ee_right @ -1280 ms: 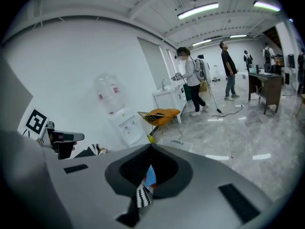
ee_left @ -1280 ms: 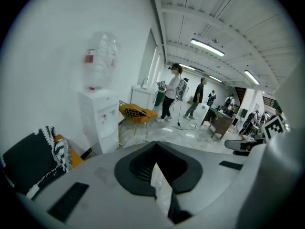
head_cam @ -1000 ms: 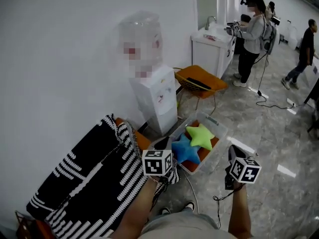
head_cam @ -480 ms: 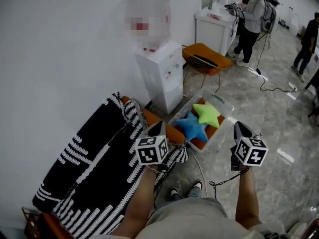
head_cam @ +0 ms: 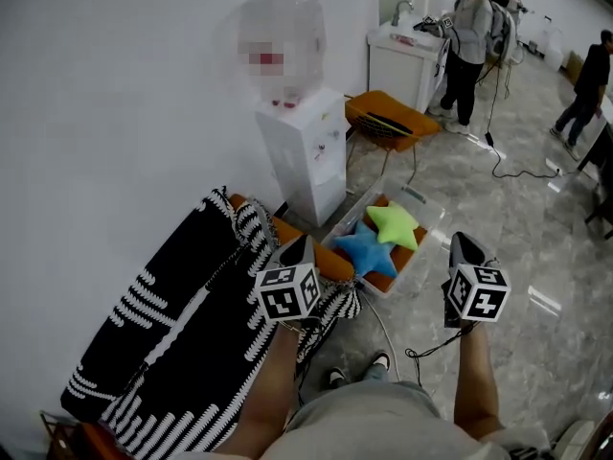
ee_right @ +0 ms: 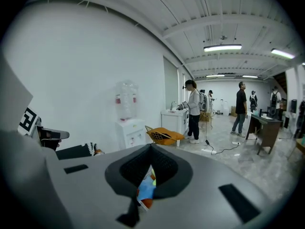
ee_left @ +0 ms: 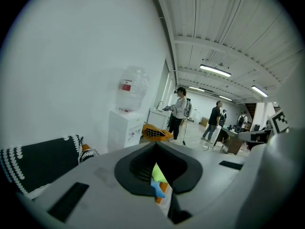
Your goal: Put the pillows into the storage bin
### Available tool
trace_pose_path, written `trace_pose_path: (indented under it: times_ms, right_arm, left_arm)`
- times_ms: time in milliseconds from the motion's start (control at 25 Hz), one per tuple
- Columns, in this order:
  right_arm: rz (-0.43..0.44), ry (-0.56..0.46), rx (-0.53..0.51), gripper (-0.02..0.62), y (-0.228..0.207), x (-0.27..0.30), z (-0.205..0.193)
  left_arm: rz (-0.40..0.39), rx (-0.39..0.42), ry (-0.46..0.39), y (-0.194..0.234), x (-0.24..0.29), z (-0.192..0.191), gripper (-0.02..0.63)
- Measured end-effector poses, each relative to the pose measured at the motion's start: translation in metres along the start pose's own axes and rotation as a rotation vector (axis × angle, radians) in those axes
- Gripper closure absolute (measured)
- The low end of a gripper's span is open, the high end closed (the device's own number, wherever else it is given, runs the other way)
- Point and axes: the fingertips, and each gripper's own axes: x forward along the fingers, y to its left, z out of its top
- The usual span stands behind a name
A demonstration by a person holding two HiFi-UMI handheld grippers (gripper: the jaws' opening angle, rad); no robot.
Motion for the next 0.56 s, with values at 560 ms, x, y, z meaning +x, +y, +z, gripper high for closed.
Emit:
trace_pose_path:
  times_ms: [560]
  right_arm:
    - [-0.014,0.007,0.041,0.594,-0.016,0.006,-0.004]
  left_arm:
    - [-0.052,-0.044,0.000,-0.016,0.020,-0.005,0.595]
